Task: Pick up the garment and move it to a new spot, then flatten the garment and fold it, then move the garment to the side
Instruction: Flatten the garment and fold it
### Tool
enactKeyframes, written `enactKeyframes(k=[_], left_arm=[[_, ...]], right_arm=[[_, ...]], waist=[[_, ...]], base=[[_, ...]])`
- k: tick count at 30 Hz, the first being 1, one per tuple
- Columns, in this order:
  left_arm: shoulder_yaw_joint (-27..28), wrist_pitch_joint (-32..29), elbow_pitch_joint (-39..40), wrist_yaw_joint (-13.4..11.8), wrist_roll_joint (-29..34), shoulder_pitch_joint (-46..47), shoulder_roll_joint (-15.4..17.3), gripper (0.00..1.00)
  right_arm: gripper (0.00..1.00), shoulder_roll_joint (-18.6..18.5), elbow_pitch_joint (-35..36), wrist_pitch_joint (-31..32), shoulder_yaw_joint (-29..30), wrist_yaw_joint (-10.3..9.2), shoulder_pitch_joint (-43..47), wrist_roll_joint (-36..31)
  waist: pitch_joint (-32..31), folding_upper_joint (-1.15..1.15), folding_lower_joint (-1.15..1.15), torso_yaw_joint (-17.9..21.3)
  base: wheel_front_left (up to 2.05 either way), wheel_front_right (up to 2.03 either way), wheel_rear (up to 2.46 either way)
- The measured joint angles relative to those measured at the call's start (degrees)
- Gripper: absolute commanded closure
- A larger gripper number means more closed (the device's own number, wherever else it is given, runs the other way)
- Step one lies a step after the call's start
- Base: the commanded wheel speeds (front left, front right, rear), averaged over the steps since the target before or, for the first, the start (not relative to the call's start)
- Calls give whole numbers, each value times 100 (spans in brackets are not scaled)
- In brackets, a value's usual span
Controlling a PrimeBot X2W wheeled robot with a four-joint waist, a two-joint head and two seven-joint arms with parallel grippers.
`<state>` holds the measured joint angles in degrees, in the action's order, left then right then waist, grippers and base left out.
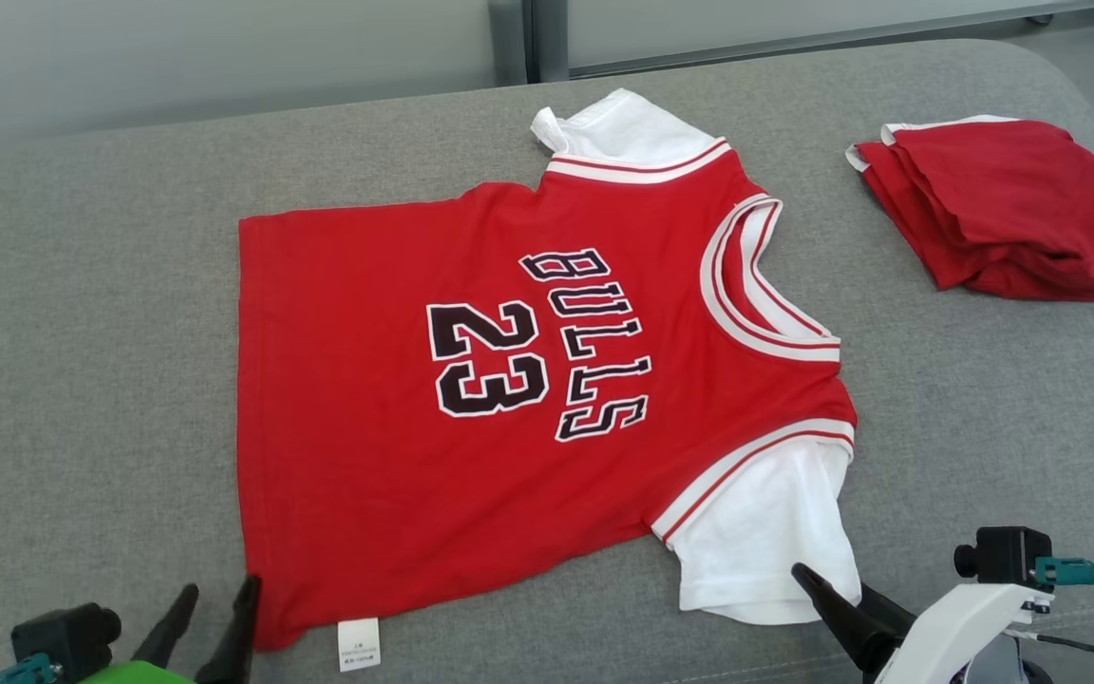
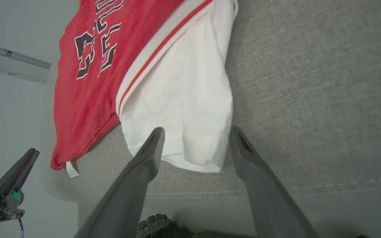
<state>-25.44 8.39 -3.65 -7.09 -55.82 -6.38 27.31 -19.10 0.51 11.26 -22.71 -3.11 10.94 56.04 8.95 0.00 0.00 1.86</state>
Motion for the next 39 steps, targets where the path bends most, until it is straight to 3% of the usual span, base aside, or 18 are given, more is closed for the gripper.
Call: enactKeyframes(k=[12,13,15,18,20,21,39], left_arm=[[-264,-686,-476,0,-167,7,-300,0],[-257,-690,-498,0,-167,13,-300,0],[-240,-698,-521,0,-168,27,-312,0],[-231,-743,-535,0,-169,98,-370,0],[-240,-790,-552,-1,-169,182,-432,0],[-252,-818,-552,0,-169,218,-459,0],[-300,-893,-797,2,-22,353,-514,0]], right_arm=[[0,148,-616,200,-78,-46,-244,47],[14,165,-646,200,-83,-45,-257,52],[58,240,-709,203,-81,-44,-293,102],[63,364,-816,220,-68,-42,-361,221],[80,397,-895,223,-56,-29,-392,259],[100,417,-927,223,-34,14,-405,300],[100,428,-1144,69,270,229,-332,617]], waist=[[-4,0,0,-55],[-2,0,0,-47],[3,0,0,-30],[28,0,0,-10],[38,0,0,1],[42,0,0,5],[162,0,0,60]], base=[[0,0,0],[0,0,0],[0,0,0],[0,0,0],[0,0,0],[0,0,0],[0,0,0]])
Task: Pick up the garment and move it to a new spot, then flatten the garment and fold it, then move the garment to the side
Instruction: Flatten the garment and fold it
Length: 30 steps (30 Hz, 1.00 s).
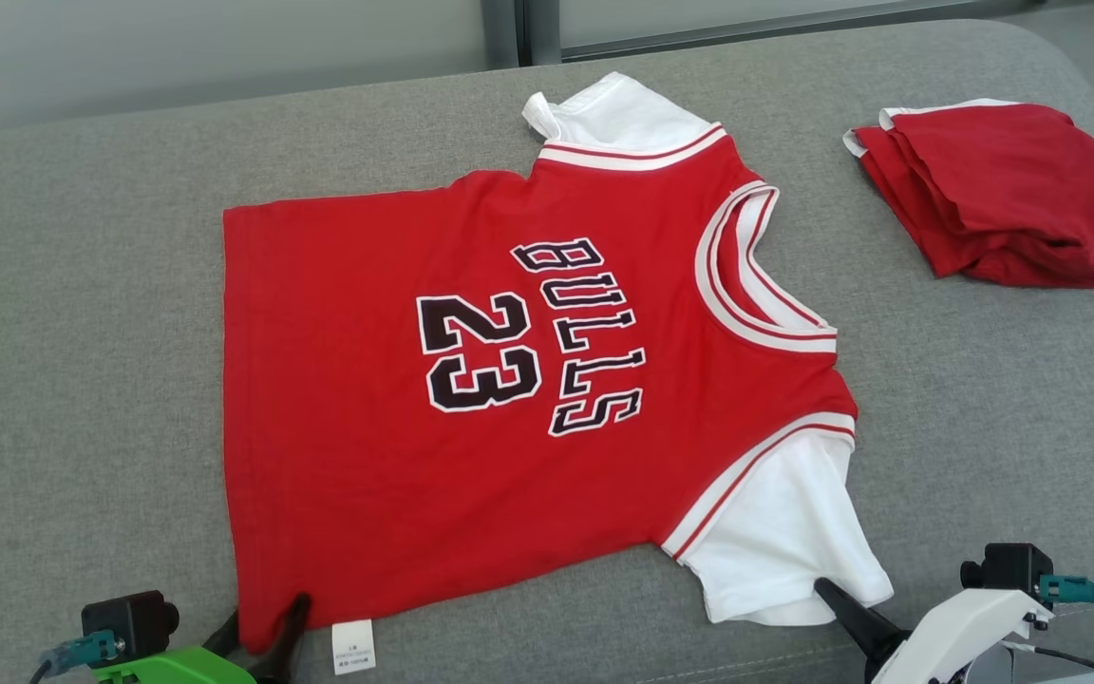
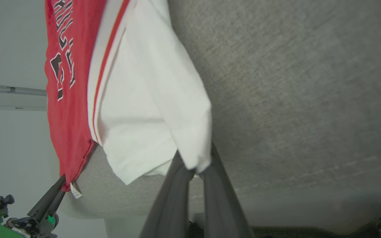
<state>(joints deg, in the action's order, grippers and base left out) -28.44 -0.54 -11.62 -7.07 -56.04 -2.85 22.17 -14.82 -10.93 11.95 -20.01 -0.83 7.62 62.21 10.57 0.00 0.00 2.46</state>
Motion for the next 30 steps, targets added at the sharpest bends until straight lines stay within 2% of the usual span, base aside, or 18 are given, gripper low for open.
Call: enactKeyframes(k=[8,23,24,26,27,28,30], left_arm=[[52,10,-41,1,33,-3,16,0],[111,62,-57,7,36,-51,7,0],[112,62,-56,7,49,-55,7,0],[108,60,-47,7,82,-68,9,0],[103,59,-42,7,87,-77,11,0],[90,57,-27,7,87,-91,12,0],[74,22,-3,5,102,-110,27,0]], right_arm=[[100,19,54,-167,-54,130,326,24],[100,-81,135,-337,11,112,646,-86],[95,-129,135,-344,7,80,641,-156],[49,-189,148,-355,-5,80,609,-259],[5,-177,171,-372,-1,81,597,-258],[0,-154,192,-379,3,81,582,-236],[0,-147,212,-377,-2,80,575,-224]], waist=[[-4,0,0,68],[-48,0,0,112],[-51,0,0,113],[-57,0,0,118],[-61,0,0,118],[-66,0,0,118],[-81,0,0,115]], base=[[0,0,0],[0,0,0],[0,0,0],[0,0,0],[0,0,0],[0,0,0],[0,0,0]])
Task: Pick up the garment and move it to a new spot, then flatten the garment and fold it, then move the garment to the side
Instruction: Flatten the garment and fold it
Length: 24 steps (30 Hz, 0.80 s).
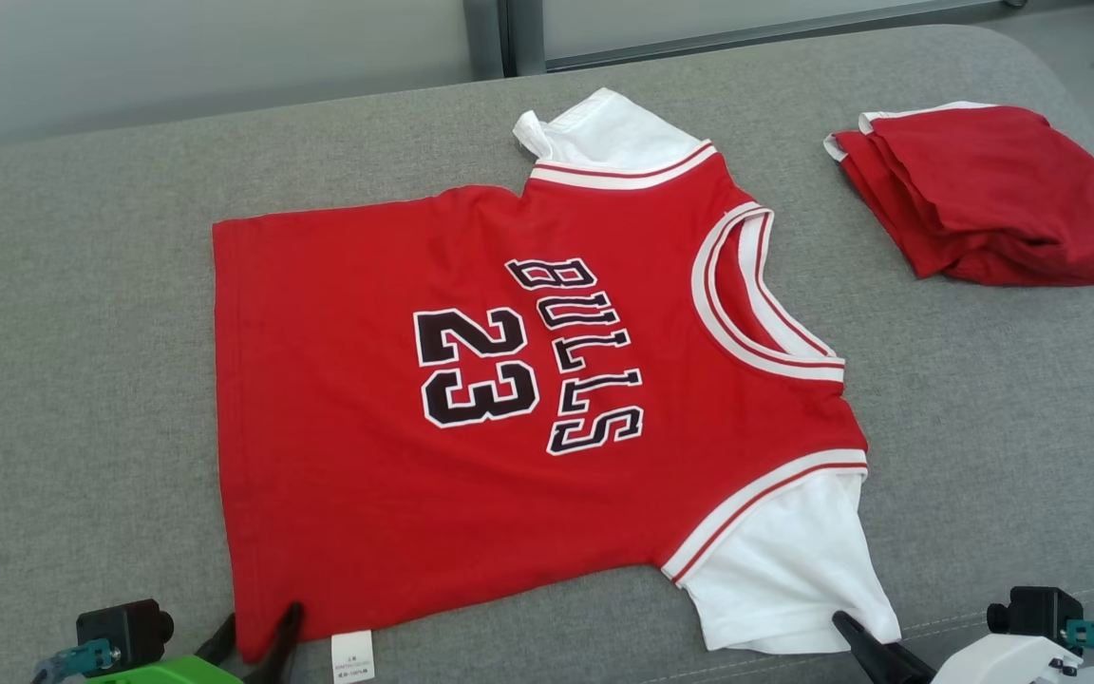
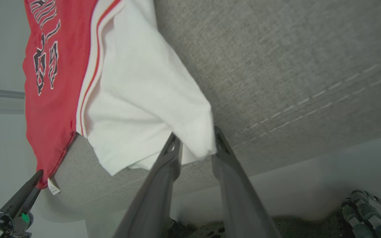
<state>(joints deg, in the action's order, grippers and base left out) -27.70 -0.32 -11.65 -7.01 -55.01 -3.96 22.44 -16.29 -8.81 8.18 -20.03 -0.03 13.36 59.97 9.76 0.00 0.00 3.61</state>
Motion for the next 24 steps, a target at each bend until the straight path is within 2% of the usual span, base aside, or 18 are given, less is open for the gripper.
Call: enactKeyframes(k=[4,9,14,19,24], left_arm=[[-20,-62,16,0,114,-70,35,0],[216,126,76,-1,290,-328,88,0],[559,380,31,-13,559,-472,212,0],[764,758,170,-13,990,-576,244,0],[748,1134,609,-13,1454,-500,194,0]], right_arm=[[0,-145,33,0,1,-12,1,-90],[0,-611,246,-97,-18,-69,1,-637],[0,-981,581,-459,46,-307,-9,-1374],[0,-1073,1040,-896,-130,-405,-260,-2270],[0,-934,1472,-1381,-186,-497,-461,-2743]], waist=[[-78,0,0,-26],[-239,0,0,-61],[-468,0,0,-95],[-712,0,0,-86],[-811,0,0,-42]], base=[[0,0,0],[0,0,0],[0,0,0],[0,0,0],[0,0,0]])
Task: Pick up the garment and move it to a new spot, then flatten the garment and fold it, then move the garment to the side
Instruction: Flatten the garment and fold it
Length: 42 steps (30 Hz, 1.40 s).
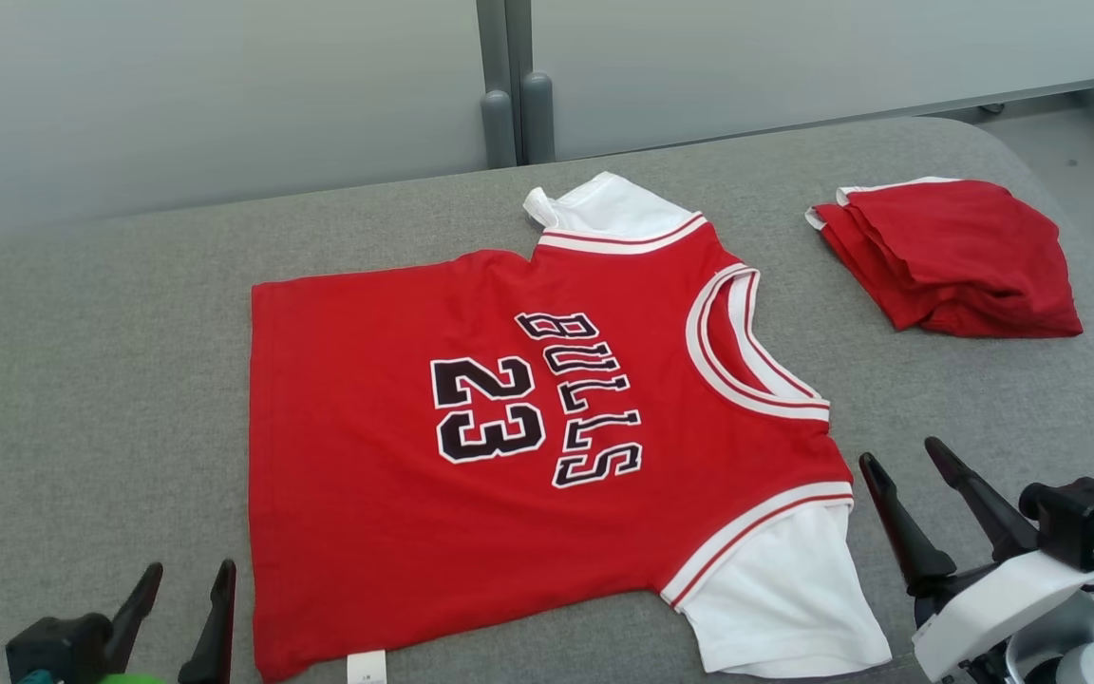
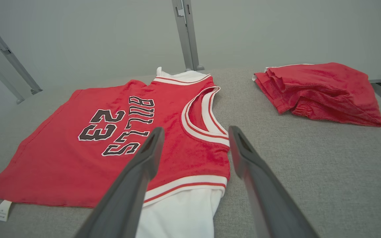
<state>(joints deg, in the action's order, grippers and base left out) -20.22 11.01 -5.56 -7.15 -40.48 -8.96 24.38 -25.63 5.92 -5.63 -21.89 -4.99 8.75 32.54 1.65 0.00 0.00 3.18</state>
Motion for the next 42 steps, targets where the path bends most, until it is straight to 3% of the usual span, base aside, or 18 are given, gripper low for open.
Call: enactKeyframes(k=[9,26,42], left_arm=[[-31,275,136,1,612,398,-271,0],[135,324,-197,0,1121,328,-861,0],[414,324,-120,0,1456,398,-1135,0]], right_arm=[[0,288,-140,-712,-144,-115,-364,-771],[0,812,-1150,-854,2,-166,-401,-1117],[0,972,-1311,-855,171,-166,-684,-1361]], waist=[[30,0,0,25],[-28,0,0,207],[-68,0,0,187]], base=[[0,0,0],[0,0,0],[0,0,0]])
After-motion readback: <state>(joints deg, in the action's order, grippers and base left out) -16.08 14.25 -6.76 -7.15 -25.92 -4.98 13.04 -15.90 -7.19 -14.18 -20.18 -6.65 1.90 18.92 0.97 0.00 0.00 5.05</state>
